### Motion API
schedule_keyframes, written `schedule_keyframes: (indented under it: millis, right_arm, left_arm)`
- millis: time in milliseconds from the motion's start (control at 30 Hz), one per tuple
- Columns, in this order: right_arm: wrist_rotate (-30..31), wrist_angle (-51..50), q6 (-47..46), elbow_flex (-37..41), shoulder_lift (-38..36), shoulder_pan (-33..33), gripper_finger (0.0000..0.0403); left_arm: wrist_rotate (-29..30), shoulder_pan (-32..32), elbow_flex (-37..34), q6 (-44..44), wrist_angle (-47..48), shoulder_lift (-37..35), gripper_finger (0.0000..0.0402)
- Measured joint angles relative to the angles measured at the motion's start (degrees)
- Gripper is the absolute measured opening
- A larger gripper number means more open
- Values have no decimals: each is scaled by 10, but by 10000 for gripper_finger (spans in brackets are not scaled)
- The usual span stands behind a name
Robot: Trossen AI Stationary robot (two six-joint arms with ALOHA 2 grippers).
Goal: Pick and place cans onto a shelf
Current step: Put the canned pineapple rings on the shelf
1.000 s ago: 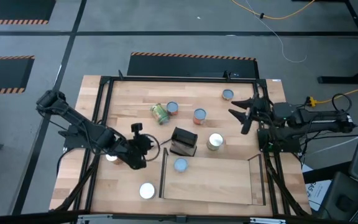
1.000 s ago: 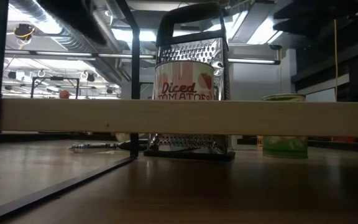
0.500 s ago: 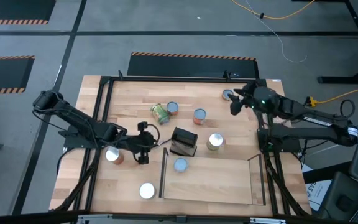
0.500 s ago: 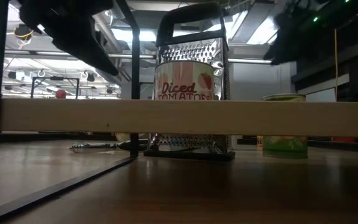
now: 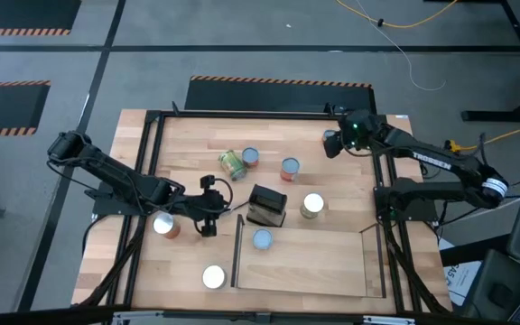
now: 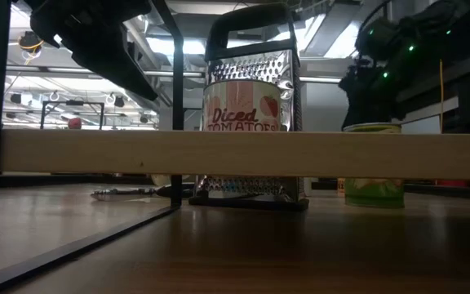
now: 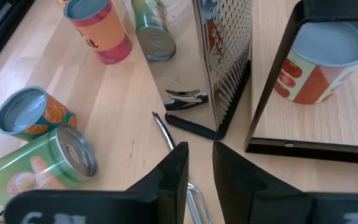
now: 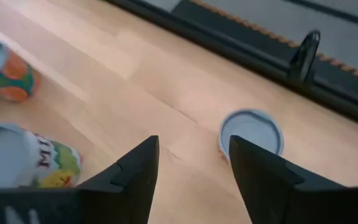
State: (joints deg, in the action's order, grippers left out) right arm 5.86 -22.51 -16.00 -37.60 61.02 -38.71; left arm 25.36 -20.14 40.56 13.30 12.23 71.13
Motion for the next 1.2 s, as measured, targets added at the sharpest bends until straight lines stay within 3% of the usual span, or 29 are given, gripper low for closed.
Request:
schedule_keyframes:
  millis: [700, 900, 1200]
  right_arm:
    - [-2, 75, 31, 0, 168, -23, 200]
    - [46, 95, 32, 0, 203, -23, 200]
    - [53, 98, 32, 0, 244, -23, 200]
  left_arm:
    - [0, 0, 0, 1, 0, 0, 66]
    - [0, 0, 0, 1, 0, 0, 66]
    - [0, 0, 0, 1, -5, 0, 66]
